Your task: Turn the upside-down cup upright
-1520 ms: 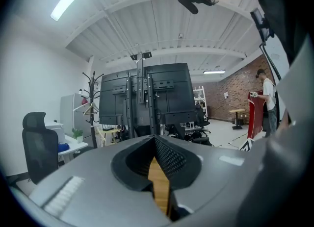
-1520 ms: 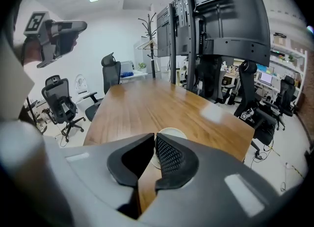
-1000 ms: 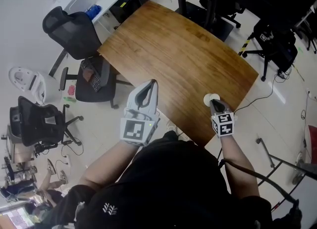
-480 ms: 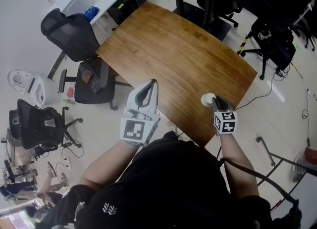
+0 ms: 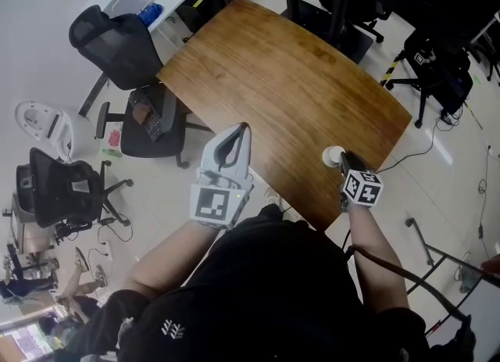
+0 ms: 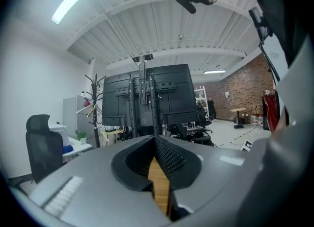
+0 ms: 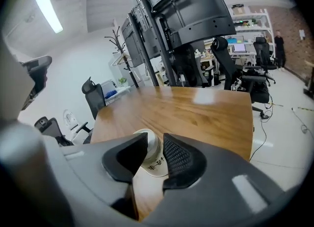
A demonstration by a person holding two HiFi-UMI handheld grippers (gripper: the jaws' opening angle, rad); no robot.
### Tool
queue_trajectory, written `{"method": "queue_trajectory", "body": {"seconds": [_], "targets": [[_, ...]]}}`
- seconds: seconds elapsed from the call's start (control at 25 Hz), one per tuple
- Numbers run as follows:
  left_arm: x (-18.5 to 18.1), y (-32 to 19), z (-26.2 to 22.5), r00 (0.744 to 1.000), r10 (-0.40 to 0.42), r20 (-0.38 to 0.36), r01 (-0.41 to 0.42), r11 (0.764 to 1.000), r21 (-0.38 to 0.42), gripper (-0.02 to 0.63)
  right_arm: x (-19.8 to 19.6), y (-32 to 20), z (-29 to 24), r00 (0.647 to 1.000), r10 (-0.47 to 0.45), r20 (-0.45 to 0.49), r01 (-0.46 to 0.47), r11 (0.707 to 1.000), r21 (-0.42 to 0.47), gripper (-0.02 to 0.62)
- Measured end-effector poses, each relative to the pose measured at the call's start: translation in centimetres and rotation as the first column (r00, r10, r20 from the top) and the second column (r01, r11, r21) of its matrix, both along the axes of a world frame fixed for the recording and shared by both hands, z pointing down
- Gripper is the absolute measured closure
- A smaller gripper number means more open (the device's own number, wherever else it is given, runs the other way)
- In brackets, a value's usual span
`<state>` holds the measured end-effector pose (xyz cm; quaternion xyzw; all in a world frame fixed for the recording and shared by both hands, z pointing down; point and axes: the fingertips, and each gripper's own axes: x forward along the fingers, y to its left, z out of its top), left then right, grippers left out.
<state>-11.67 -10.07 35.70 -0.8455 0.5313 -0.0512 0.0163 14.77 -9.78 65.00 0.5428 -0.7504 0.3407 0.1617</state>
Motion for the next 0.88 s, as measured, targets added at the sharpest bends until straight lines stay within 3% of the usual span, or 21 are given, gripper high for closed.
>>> {"method": "queue_trajectory", "body": {"seconds": [0.12,0.32,0.44,0.6,0.68,0.88], "targets": [[-0.2,-0.1,0.1,1.000,-0.003,-0.008,0.003,1.000,-0.005,0.606,-0.3,0.0,-0.2,1.000,-0.023,-0.013,0.023,1.000,0.009,0.532],[-0.2,-0.1,0.2,1.000,-0.005,-0.017,0.005,1.000,-0.007,0.606,0.5,0.0,-1.7,0.985,-0.046,-0.168,0.058,0.996,0.069,0.565],[0.1,-0.2,0.1,1.000,-0.001,-0.022,0.001,1.000,-0.008,0.606,2.1,-0.2,-2.7,0.954,-0.024,-0.300,0.057,0.993,0.101,0.566],[0.4,-0.3,0.1,1.000,0.004,-0.021,-0.004,1.000,-0.006,0.606,3.0,-0.1,-2.6,0.902,-0.043,-0.431,0.082,0.994,0.073,0.566],[0.3,-0.4,0.2,1.000,0.001,-0.018,-0.001,1.000,-0.008,0.606,2.0,-0.1,-2.5,0.892,-0.073,-0.446,0.113,0.992,0.063,0.566],[0.0,-0.5,0.0,1.000,-0.005,-0.004,0.005,1.000,-0.008,0.606,-1.6,-0.5,-2.6,0.910,-0.130,-0.393,0.181,0.979,0.094,0.560]]}}
